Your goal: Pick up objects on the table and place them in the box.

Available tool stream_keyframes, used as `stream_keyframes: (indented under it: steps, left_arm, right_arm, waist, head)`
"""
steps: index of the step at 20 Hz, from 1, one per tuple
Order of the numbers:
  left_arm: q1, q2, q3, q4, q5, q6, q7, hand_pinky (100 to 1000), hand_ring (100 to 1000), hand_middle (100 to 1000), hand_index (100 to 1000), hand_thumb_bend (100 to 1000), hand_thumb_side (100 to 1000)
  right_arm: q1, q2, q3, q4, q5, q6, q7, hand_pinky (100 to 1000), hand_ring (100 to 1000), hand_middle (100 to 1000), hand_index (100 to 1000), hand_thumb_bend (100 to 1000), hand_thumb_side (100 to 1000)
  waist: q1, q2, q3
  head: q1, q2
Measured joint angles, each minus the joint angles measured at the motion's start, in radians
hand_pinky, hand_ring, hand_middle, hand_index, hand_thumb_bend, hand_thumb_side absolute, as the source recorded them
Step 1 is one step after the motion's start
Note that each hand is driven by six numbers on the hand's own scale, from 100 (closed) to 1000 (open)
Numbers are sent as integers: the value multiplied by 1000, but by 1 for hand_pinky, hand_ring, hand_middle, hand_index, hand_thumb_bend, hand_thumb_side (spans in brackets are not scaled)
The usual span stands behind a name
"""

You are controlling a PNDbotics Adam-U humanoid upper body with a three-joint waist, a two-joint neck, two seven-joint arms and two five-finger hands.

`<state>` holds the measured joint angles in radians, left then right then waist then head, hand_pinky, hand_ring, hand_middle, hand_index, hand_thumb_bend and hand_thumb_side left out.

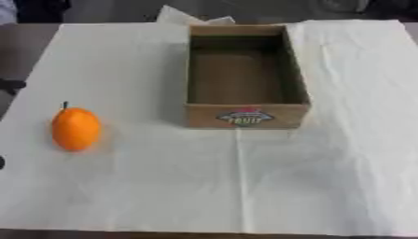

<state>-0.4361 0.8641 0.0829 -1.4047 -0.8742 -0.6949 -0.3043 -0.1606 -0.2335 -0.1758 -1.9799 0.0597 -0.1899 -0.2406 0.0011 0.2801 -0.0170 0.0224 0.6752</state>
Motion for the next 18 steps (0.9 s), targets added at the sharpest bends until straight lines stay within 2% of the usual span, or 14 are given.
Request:
stream_keyframes:
  steps: [3, 8, 10, 12, 14, 15, 16, 17, 18]
  left_arm:
    - [-30, -16, -10, -7, 17, -9, -30, 607, 803, 739, 1000, 920, 968]
    - [-80, -43, -32, -11, 23, -14, -70, 608, 806, 745, 1000, 811, 878]
    - [-91, -53, -40, -9, 26, -14, -82, 626, 825, 771, 1000, 709, 787]
    - [-103, -61, -48, 1, 29, -13, -95, 638, 836, 788, 1000, 667, 756]
    - [-114, -65, -54, 11, 35, -6, -101, 657, 856, 820, 1000, 684, 729]
    - [-120, -67, -57, 16, 38, -4, -104, 671, 867, 838, 1000, 751, 721]
    - [-125, -71, -59, 18, 42, -1, -107, 674, 870, 842, 1000, 778, 720]
    - [-130, -77, -61, 19, 46, 1, -109, 684, 874, 847, 1000, 856, 734]
    - [-135, -81, -61, 18, 46, 4, -112, 686, 875, 849, 1000, 889, 742]
  right_arm:
    - [0, 0, 5, 0, 0, -1, 4, 862, 900, 543, 785, 100, 938]
    - [2, 0, 5, 0, 0, -1, 9, 863, 901, 543, 784, 100, 938]
    - [2, 0, 8, 0, 0, -2, 10, 863, 901, 543, 784, 100, 939]
    - [2, 0, 11, 0, 0, -2, 12, 863, 902, 543, 784, 100, 940]
    - [2, 0, 11, 0, 0, 0, 13, 863, 902, 543, 783, 100, 940]
    - [2, 0, 11, 0, 0, 0, 14, 864, 903, 542, 783, 100, 941]
    - [2, 0, 11, 0, 0, 1, 15, 864, 903, 542, 782, 100, 941]
    - [2, 0, 11, 0, 0, 2, 15, 863, 903, 542, 782, 100, 941]
    - [2, 0, 11, 0, 0, 2, 15, 863, 903, 542, 782, 100, 941]
  waist:
    - [0, 0, 0]
    - [0, 0, -4]
    - [0, 0, -4]
    - [1, 0, -5]
    - [3, 0, -5]
    - [3, 0, -5]
    - [3, 0, -5]
    - [3, 0, -5]
    - [3, 0, -5]
  head:
    - [2, 0]
    - [9, 0]
    - [10, 0]
    - [10, 0]
    - [10, 0]
    - [10, 0]
    - [11, 0]
    - [11, 0]
    - [11, 0]
